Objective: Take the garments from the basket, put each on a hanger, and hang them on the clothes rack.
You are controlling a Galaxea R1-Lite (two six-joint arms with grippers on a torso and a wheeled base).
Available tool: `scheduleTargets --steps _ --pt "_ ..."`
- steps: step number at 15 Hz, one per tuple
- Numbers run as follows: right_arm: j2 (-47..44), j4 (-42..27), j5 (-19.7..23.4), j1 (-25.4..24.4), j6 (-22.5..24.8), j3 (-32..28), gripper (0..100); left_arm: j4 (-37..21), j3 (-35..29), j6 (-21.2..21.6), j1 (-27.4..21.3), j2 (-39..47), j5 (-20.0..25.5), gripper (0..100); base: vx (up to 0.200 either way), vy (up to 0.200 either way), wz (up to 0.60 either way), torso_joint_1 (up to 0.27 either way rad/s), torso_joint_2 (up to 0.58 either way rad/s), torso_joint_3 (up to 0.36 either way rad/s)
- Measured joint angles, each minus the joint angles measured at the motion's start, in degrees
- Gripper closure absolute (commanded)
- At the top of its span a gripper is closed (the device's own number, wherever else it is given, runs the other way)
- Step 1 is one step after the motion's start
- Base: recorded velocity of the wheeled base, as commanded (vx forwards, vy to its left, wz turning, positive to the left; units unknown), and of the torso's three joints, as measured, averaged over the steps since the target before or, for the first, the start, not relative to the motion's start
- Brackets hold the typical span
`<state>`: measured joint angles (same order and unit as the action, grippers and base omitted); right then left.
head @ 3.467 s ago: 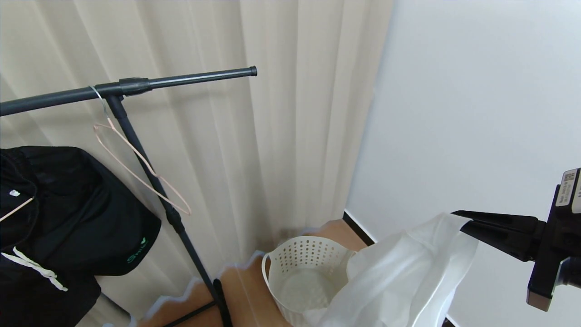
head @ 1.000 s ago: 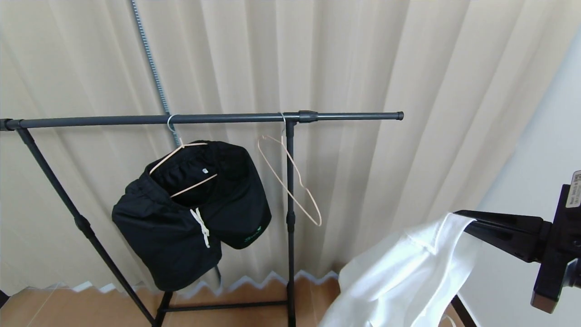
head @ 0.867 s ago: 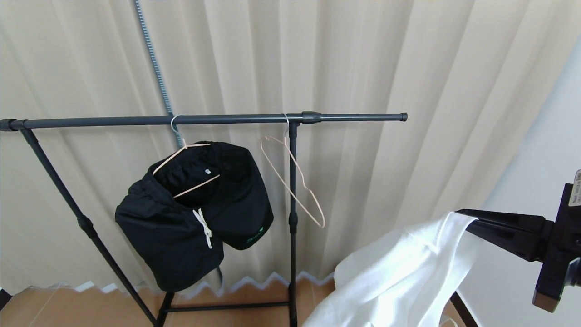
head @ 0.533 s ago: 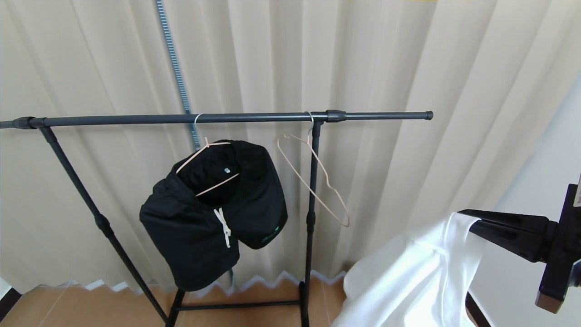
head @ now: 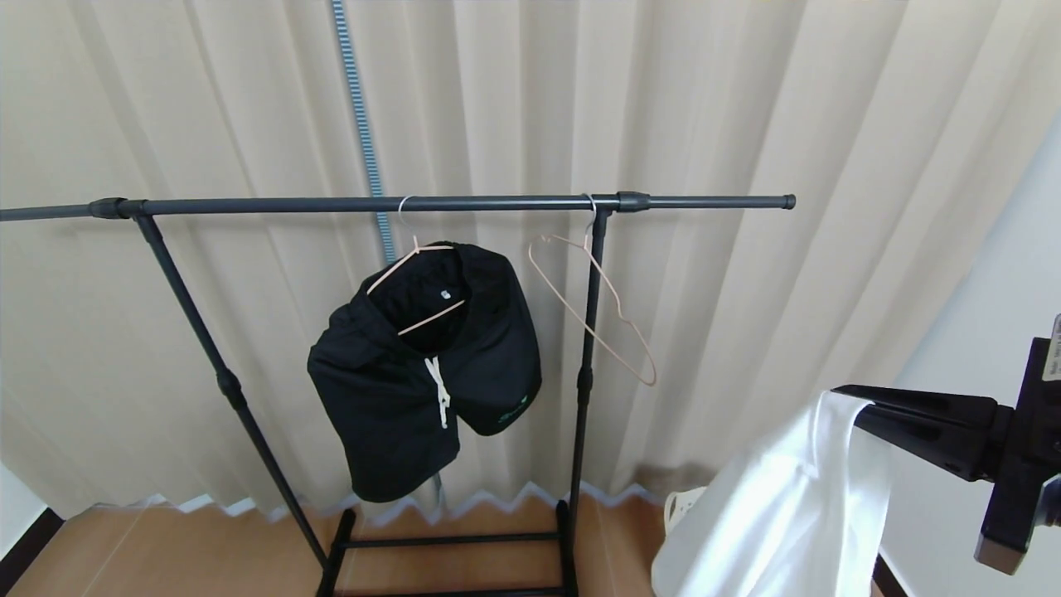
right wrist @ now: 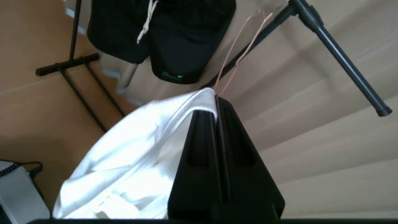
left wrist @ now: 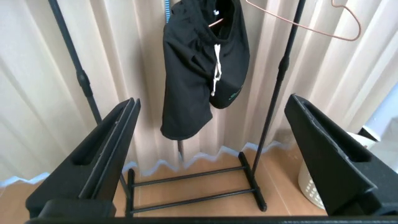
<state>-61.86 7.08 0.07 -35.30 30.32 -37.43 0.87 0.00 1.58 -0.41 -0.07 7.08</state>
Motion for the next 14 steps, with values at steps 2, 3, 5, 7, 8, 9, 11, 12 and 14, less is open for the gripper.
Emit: scheduleTargets --steps 2,3,5,7,8,9,11,12,14 --pt "-0.1 0.2 0.0 0.0 0.0 0.0 100 0.0 0.0 0.1 0.0 0.0 0.0 0 0.0 0.0 0.0 0.0 0.0 0.0" --pt "-0.2 0.2 0.1 0.0 0.0 0.0 100 -0.1 0.0 0.4 0.0 0.0 0.1 0 0.0 0.0 0.0 0.0 0.0 0.0" --pt "-0.2 0.2 0.1 0.0 0.0 0.0 100 -0.1 0.0 1.1 0.0 0.0 0.4 0 0.0 0.0 0.0 0.0 0.0 0.0" --pt "-0.7 0.2 0.1 -0.2 -1.3 -0.5 100 -1.0 0.0 1.5 0.0 0.0 0.3 0 0.0 0.0 0.0 0.0 0.0 0.0" --pt "-1.2 0.2 0.1 -0.5 -4.0 -1.0 100 -2.2 -0.1 1.6 0.0 0.2 0.3 0 0.0 0.0 0.0 0.0 0.0 0.0" --pt "-2.0 0.2 -0.1 -1.3 -7.2 -1.5 100 -3.6 -0.9 1.5 0.0 1.1 0.3 0 0.0 0.0 0.0 0.0 0.0 0.0" --pt "-3.6 0.2 -0.3 -2.9 -12.0 -3.0 100 -5.0 -3.5 -1.6 0.1 4.4 0.3 0 0.0 0.0 0.0 0.0 0.0 0.0" --pt "-4.5 0.2 -0.3 -3.2 -13.7 -3.9 100 -5.3 -4.9 -2.5 0.2 6.5 0.4 0 0.0 0.0 0.0 0.0 0.0 0.0" --pt "-5.9 0.2 -0.4 -3.5 -17.2 -5.6 100 -5.5 -7.2 -3.2 0.1 11.2 0.4 0 0.0 0.0 0.0 0.0 0.0 0.0"
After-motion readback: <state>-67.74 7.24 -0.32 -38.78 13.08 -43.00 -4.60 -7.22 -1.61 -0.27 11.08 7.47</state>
